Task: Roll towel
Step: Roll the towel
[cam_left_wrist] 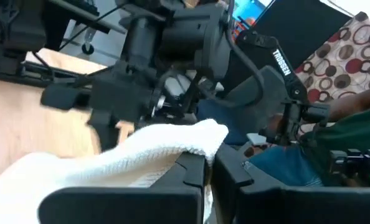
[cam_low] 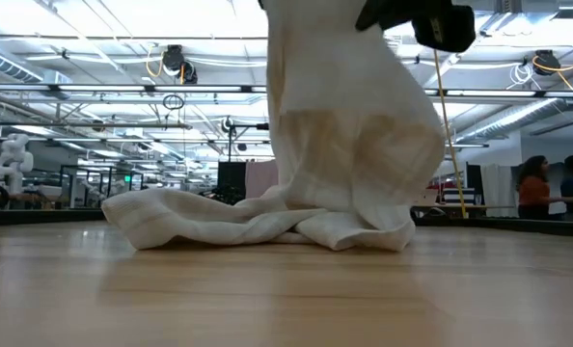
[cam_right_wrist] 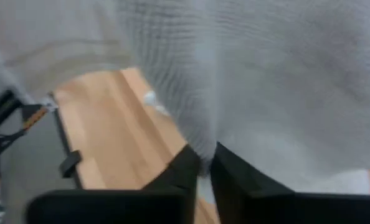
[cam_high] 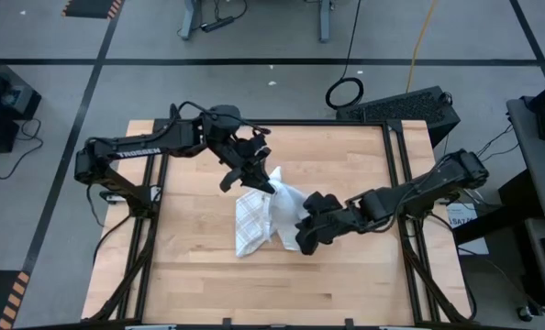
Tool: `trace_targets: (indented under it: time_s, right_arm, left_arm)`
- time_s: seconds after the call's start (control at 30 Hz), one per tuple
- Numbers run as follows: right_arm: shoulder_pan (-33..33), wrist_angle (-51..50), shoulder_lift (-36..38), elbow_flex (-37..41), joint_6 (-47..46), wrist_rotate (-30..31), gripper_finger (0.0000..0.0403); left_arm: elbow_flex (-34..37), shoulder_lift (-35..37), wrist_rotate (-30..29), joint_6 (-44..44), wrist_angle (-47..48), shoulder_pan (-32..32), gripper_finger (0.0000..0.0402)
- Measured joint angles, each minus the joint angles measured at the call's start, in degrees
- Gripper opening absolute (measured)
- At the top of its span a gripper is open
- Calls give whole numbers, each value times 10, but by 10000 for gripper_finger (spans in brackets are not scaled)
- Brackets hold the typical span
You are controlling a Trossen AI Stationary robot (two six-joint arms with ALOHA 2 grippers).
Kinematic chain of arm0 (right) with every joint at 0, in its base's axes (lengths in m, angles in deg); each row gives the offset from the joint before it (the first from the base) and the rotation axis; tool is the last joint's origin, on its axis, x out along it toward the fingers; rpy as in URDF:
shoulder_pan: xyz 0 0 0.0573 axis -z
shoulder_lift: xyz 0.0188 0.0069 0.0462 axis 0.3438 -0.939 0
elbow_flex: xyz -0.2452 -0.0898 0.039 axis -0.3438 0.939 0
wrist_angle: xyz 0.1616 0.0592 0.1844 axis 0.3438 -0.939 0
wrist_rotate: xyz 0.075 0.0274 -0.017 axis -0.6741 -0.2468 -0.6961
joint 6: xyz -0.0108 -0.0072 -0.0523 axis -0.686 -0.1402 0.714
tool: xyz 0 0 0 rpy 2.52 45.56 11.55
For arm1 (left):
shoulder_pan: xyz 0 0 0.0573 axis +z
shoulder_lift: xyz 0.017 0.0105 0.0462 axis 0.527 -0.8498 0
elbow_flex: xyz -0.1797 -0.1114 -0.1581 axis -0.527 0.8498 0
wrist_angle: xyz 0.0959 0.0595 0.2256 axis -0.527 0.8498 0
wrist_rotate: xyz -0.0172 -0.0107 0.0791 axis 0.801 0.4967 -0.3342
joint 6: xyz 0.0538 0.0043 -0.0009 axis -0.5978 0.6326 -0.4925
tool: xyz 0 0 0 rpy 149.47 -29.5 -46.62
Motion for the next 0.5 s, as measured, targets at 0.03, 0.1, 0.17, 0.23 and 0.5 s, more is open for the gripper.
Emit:
trace_targets:
  time_s: [0.03,0.1,0.17,0.23,0.5]
  right_arm:
    - [-1,0,7,0,0,-7,10]
    - [-8,-13,21,0,-13,-14,11]
    - [-14,-36,31,0,-48,-19,29]
    - [-26,-65,42,0,-69,-21,57]
    - [-98,-105,21,3,-56,100,173]
  left_arm:
    - [0,2,0,1,-7,3,11]
    - [0,3,0,5,-24,10,11]
    - [0,7,-3,6,-28,18,11]
    - [0,9,-5,5,-37,24,11]
    - [0,11,-7,20,-51,44,11]
